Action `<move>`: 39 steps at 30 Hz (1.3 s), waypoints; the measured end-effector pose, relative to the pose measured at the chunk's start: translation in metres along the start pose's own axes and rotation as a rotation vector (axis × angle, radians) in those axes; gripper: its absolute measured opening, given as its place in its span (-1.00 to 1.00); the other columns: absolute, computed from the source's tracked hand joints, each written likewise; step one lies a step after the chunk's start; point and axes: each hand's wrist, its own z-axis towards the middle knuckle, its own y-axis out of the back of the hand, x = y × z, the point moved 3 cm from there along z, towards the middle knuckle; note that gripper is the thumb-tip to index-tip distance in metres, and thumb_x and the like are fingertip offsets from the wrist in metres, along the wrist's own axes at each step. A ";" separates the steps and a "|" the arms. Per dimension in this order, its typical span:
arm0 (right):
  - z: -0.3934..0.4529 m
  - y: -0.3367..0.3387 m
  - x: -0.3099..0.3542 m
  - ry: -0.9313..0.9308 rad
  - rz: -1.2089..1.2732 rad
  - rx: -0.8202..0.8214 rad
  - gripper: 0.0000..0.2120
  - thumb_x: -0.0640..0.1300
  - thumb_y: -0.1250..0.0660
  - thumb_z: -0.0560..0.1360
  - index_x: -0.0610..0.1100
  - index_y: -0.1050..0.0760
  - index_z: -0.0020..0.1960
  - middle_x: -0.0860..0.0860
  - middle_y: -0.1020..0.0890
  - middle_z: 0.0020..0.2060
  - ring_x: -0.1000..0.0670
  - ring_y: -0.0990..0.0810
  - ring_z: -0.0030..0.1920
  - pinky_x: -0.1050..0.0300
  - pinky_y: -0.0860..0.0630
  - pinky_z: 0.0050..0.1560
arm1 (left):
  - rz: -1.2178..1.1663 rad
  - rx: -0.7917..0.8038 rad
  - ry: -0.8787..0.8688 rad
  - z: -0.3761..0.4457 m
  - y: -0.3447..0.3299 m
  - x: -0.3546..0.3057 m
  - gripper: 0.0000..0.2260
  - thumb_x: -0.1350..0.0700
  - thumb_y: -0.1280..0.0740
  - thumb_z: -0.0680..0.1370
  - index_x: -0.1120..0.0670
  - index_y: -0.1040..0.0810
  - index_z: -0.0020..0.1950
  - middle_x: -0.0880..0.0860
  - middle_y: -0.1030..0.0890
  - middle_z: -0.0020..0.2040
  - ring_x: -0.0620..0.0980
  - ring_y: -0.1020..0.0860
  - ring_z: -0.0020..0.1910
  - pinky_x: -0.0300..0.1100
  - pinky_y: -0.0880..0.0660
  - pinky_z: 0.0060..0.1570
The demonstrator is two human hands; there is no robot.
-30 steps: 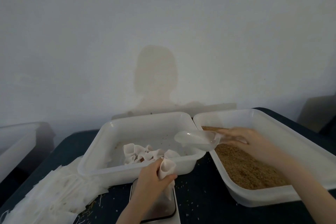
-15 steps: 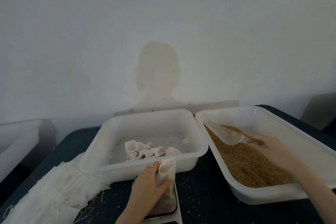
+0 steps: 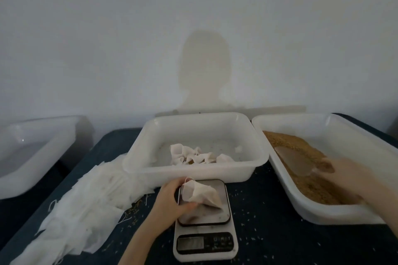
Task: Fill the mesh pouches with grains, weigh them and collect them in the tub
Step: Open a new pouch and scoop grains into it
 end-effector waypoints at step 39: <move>-0.076 -0.117 0.151 0.429 0.338 -0.139 -0.81 -0.16 -0.34 0.51 0.08 -0.62 0.05 0.26 -0.63 -0.08 0.28 -0.55 -0.16 0.57 -0.36 -0.16 | -0.624 -0.316 0.296 -0.018 0.018 0.054 -0.83 0.33 -0.24 0.55 0.14 -0.59 -0.05 0.07 -0.62 -0.19 -0.04 -0.54 -0.18 -0.24 -0.42 -0.17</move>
